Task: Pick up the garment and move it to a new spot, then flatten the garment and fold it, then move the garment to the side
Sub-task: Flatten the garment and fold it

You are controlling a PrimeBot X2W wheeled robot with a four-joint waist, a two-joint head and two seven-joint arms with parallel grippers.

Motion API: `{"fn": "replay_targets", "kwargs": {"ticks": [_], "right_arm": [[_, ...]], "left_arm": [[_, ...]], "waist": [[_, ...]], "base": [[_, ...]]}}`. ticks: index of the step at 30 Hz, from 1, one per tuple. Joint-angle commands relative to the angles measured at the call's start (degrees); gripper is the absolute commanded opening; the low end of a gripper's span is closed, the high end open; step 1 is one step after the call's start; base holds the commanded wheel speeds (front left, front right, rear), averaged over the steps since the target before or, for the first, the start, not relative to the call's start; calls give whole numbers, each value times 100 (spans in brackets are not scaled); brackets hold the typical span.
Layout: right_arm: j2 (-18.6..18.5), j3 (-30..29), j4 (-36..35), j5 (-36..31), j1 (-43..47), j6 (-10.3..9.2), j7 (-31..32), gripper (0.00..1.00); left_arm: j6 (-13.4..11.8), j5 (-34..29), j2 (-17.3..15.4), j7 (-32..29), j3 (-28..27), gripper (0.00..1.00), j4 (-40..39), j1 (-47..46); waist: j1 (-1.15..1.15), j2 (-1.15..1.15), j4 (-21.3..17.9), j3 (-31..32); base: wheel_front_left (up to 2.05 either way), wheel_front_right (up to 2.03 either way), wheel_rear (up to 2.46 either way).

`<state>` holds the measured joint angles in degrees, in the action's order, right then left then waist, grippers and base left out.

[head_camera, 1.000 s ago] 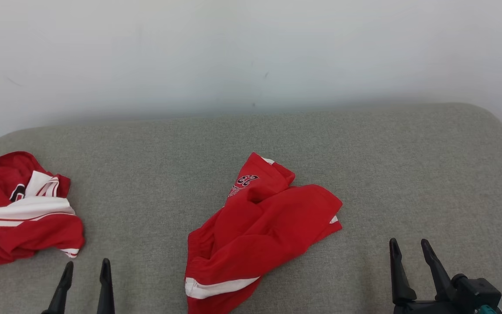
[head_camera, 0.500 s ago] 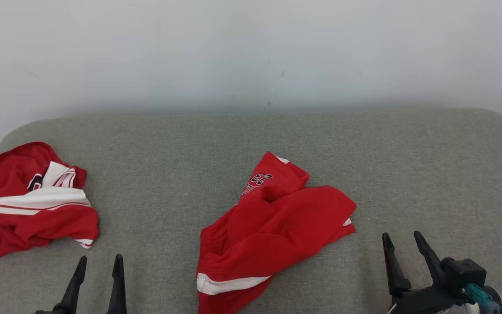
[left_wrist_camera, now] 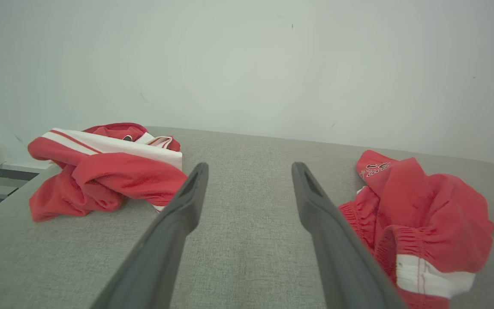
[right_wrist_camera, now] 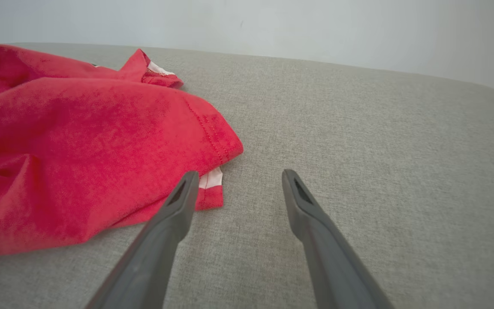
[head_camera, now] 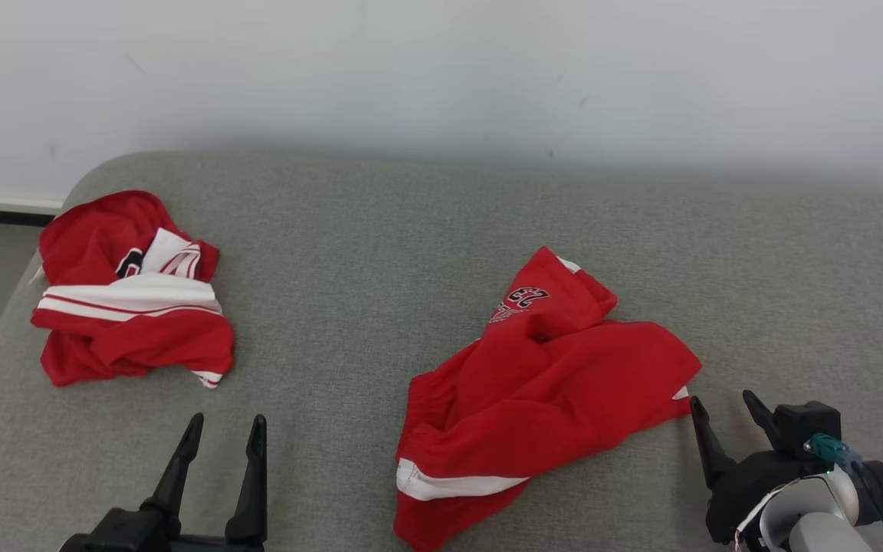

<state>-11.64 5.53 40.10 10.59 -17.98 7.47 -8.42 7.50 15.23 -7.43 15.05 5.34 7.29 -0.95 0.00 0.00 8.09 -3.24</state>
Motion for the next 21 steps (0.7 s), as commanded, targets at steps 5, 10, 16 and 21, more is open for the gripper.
{"fn": "replay_targets", "kwargs": {"ticks": [5, 10, 16, 21], "right_arm": [[-99, 164, 672, 39, -408, 5, -70, 100], [-117, 348, 1379, 105, -736, 5, -95, 100], [-38, 664, 1854, 317, -1038, 5, -246, 0], [-89, 833, 1771, 503, -1107, 4, -562, 0]], "left_arm": [[-5, 64, -11, 19, 80, 100, 63, -192], [-5, 88, -25, 19, 121, 100, 118, -280], [-5, 95, -38, 19, 95, 100, 138, -308], [-5, 81, -21, 19, 28, 100, 151, -137]], "waist": [[0, 0, 355, -287], [0, 0, 444, -325], [0, 0, 411, -356], [0, 0, 179, -245]], "base": [[0, 0, 0], [0, 0, 0], [0, 0, 0], [0, 0, 0]]}}
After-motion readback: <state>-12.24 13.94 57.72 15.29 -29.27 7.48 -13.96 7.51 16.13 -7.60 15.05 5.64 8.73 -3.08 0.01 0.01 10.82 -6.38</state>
